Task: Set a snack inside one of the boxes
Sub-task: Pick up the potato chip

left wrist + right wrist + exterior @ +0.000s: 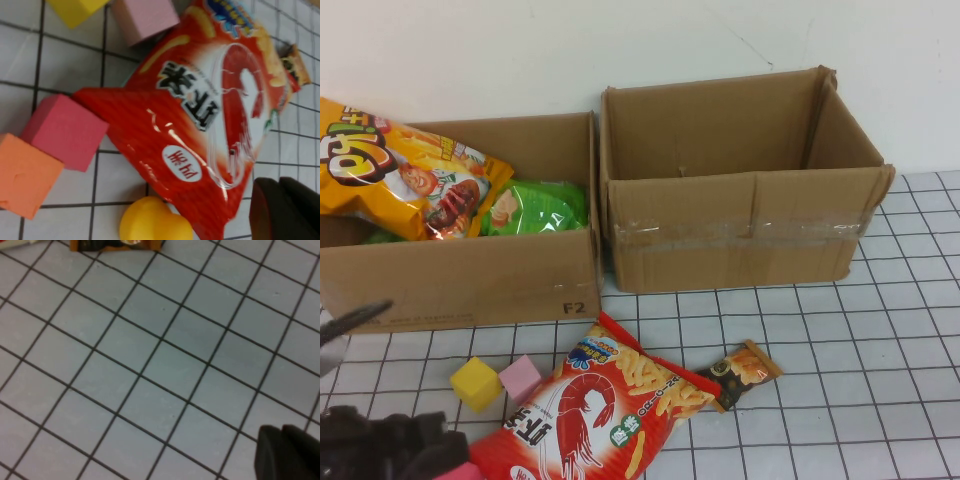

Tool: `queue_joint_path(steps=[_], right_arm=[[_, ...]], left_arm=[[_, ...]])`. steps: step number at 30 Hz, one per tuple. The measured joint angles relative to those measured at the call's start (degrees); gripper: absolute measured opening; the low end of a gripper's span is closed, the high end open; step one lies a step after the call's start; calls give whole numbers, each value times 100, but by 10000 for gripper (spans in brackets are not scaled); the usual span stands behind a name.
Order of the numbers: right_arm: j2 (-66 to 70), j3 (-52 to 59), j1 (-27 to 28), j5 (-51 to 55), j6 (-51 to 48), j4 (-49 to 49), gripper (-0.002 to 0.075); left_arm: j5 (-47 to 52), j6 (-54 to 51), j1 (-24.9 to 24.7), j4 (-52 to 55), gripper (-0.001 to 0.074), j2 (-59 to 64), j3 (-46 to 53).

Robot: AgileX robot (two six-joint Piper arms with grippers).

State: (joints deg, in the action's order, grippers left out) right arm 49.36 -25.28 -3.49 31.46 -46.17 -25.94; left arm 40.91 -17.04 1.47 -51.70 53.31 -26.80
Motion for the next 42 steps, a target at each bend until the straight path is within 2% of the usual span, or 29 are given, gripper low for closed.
queue_joint_path(steps=[4, 6, 13, 16, 29, 32, 37, 42], right_arm=[[87, -14, 0, 0, -364, -340, -1], [87, -19, 0, 0, -432, -382, -1], [100, -42, 0, -11, -484, -501, -1], [100, -42, 0, -21, -509, -545, -1], [100, -42, 0, -21, -736, -844, -1], [100, -42, 0, -21, -896, -964, -1], [100, -48, 0, -34, -1051, -1102, -1], [100, -48, 0, -34, -1076, -1142, -1]], left_arm=[[-148, -1, 0, -245, 1, 618, 0], [-210, 9, 0, -376, 36, 901, 0], [-222, -328, 0, -822, 369, 1810, 0], [-262, -520, 0, -1157, 434, 2111, 0], [-615, -1048, 0, -2217, 457, 3365, -21], [-576, -1663, 0, -2741, 457, 3540, -29], [-526, -2963, 0, -4196, 457, 3770, -29], [-503, -3575, 0, -4622, 457, 4043, -33]])
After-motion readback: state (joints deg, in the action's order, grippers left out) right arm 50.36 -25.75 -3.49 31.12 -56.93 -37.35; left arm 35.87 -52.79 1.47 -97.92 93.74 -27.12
